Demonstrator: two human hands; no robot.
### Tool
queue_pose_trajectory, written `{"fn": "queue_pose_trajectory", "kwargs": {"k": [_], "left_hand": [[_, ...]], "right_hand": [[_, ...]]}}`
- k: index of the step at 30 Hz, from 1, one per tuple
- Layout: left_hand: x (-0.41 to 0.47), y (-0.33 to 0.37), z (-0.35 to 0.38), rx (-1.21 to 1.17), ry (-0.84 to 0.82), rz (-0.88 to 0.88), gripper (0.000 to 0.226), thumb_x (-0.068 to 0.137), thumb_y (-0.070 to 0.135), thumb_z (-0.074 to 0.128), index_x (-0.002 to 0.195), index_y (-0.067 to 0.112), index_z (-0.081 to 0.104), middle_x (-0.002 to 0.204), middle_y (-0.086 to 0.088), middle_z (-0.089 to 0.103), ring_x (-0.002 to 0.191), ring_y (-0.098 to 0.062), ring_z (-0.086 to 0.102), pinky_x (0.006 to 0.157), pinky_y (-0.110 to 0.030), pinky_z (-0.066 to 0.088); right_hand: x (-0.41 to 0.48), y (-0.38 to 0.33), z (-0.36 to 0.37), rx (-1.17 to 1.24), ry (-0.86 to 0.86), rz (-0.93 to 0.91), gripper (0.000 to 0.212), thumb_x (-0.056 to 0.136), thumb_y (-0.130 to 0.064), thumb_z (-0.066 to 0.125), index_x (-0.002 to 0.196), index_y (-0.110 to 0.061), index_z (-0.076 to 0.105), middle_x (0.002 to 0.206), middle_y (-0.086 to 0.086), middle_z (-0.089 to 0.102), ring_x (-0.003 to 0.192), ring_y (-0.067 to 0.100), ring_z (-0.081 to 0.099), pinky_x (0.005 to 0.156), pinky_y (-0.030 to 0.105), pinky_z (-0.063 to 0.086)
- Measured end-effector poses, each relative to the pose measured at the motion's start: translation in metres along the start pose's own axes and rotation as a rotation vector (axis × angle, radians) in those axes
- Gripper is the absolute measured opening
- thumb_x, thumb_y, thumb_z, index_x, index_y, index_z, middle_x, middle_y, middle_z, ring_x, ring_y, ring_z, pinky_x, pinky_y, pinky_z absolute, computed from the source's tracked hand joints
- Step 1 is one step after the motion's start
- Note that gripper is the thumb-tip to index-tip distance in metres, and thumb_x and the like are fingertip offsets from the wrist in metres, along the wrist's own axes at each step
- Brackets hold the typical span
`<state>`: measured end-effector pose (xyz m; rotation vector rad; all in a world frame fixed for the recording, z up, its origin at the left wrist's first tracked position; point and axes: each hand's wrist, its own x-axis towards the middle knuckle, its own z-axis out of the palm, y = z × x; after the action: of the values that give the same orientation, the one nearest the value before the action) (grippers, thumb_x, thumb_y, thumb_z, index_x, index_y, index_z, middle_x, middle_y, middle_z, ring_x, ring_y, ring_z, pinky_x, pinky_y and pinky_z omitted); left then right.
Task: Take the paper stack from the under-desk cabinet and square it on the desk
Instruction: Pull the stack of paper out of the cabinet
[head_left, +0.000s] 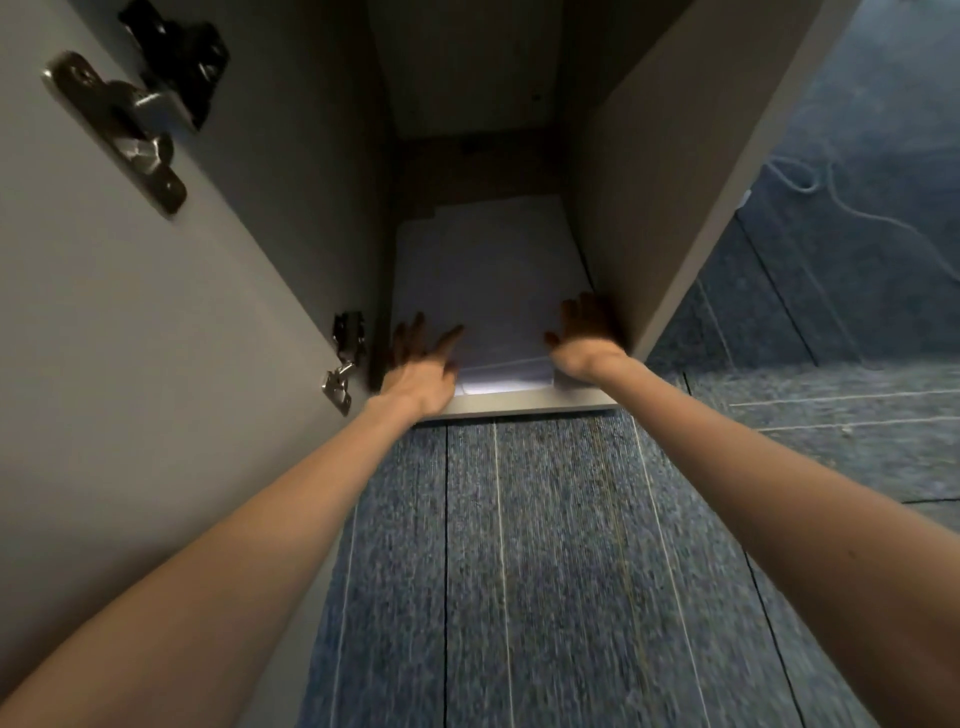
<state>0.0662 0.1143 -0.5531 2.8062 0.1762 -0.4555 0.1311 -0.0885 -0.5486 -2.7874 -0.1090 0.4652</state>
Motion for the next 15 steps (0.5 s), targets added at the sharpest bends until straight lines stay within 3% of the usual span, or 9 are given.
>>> {"fn": "queue_pose_trajectory", "kwargs": {"k": [2,5,7,9,11,15], "left_hand": [[-0.002,-0.001,0.008,0.019,-0.043,-0.031,0.058,0.099,0.039,0.035,0.150,0.047,0.008,0.162,-0.004,-0.021,0.148,-0.030,-0.020,0.120,-0.046,-0.004],[-0.006,-0.001,0.019,0.006,-0.022,-0.024,0.058,0.099,0.038,0.033,0.150,0.047,0.007,0.162,-0.004,-0.019,0.149,-0.030,-0.018,0.119,-0.047,-0.003],[-0.004,0.000,0.019,-0.004,0.053,-0.017,0.054,0.097,0.034,0.036,0.148,0.043,0.020,0.163,-0.005,-0.004,0.150,-0.034,-0.004,0.120,-0.048,0.007],[0.003,0.000,0.017,-0.016,0.152,-0.031,0.046,0.095,0.029,0.039,0.140,0.029,0.035,0.156,-0.011,0.021,0.144,-0.037,0.020,0.112,-0.049,0.028],[0.012,0.000,0.011,-0.072,0.208,-0.159,0.050,0.095,0.032,0.036,0.143,0.017,0.030,0.154,-0.016,0.024,0.141,-0.037,0.027,0.109,-0.048,0.034],[0.029,0.005,0.004,-0.227,0.172,-0.381,0.064,0.096,0.037,0.036,0.149,0.004,0.020,0.156,-0.021,0.020,0.144,-0.038,0.024,0.114,-0.048,0.029]], "right_hand": [[0.001,0.003,0.007,-0.019,-0.047,0.008,0.063,0.098,-0.039,0.041,0.149,-0.008,0.022,0.161,0.013,0.010,0.149,0.030,0.006,0.122,0.039,0.010],[-0.002,0.005,0.016,-0.001,-0.047,-0.018,0.065,0.097,-0.040,0.042,0.150,-0.008,0.023,0.161,0.012,0.011,0.149,0.028,0.009,0.121,0.037,0.012],[-0.004,0.006,0.019,-0.023,0.024,-0.041,0.060,0.096,-0.037,0.044,0.146,-0.006,0.031,0.158,0.015,0.021,0.146,0.030,0.020,0.118,0.038,0.019],[-0.004,0.005,0.017,-0.098,0.104,-0.066,0.053,0.095,-0.034,0.043,0.138,-0.003,0.041,0.150,0.018,0.034,0.139,0.033,0.031,0.115,0.039,0.025],[0.001,0.002,0.013,-0.118,0.119,-0.053,0.054,0.096,-0.034,0.042,0.137,0.000,0.041,0.148,0.021,0.035,0.138,0.036,0.032,0.116,0.041,0.025],[0.013,-0.007,0.008,-0.001,0.025,0.033,0.056,0.097,-0.037,0.039,0.140,0.000,0.035,0.150,0.022,0.029,0.139,0.038,0.028,0.115,0.042,0.027]]}}
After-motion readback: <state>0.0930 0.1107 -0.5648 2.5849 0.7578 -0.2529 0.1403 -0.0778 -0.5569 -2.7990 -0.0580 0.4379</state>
